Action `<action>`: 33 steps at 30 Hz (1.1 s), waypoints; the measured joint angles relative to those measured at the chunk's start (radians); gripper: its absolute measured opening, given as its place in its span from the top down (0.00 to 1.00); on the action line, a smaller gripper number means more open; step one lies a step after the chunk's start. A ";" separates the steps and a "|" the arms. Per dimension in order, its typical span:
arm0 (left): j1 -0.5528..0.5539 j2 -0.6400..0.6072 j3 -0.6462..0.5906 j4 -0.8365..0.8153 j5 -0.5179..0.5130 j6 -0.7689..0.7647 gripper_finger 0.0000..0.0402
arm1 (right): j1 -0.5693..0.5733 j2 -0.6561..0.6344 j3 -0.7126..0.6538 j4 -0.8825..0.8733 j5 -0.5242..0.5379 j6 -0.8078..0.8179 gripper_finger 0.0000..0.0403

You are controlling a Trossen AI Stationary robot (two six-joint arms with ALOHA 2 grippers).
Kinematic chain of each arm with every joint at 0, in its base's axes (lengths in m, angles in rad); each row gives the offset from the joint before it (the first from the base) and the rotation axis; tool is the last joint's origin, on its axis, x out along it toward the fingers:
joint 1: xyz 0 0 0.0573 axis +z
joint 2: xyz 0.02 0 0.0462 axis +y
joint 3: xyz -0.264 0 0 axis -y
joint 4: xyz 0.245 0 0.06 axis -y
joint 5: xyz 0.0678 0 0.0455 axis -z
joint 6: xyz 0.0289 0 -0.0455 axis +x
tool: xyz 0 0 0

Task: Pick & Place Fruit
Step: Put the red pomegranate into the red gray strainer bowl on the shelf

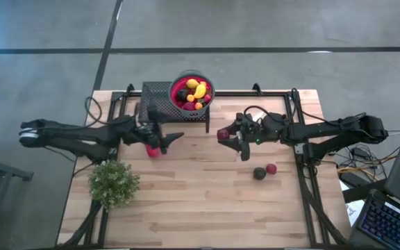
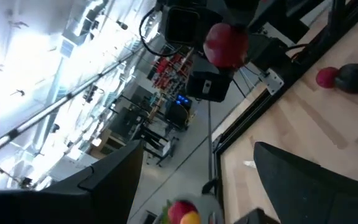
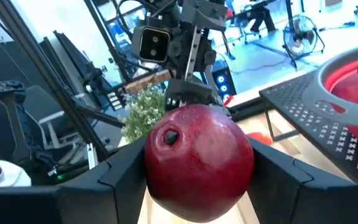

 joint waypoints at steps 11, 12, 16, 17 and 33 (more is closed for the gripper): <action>0.000 0.161 0.266 -0.228 0.024 -0.228 0.22 | -0.003 0.000 0.035 -0.032 -0.003 -0.025 0.45; -0.001 0.164 0.284 -0.252 0.036 -0.231 0.22 | -0.003 0.000 0.043 -0.039 -0.004 -0.027 0.45; -0.022 0.192 0.313 -0.304 0.045 -0.088 0.22 | -0.003 0.000 0.071 -0.046 -0.003 -0.031 0.43; -0.030 0.203 0.314 -0.294 0.044 -0.036 0.22 | -0.003 0.000 0.079 -0.046 -0.003 -0.035 0.43; -0.041 0.332 0.491 -0.244 -0.016 -0.063 0.22 | -0.006 0.084 0.276 -0.243 -0.001 -0.109 0.41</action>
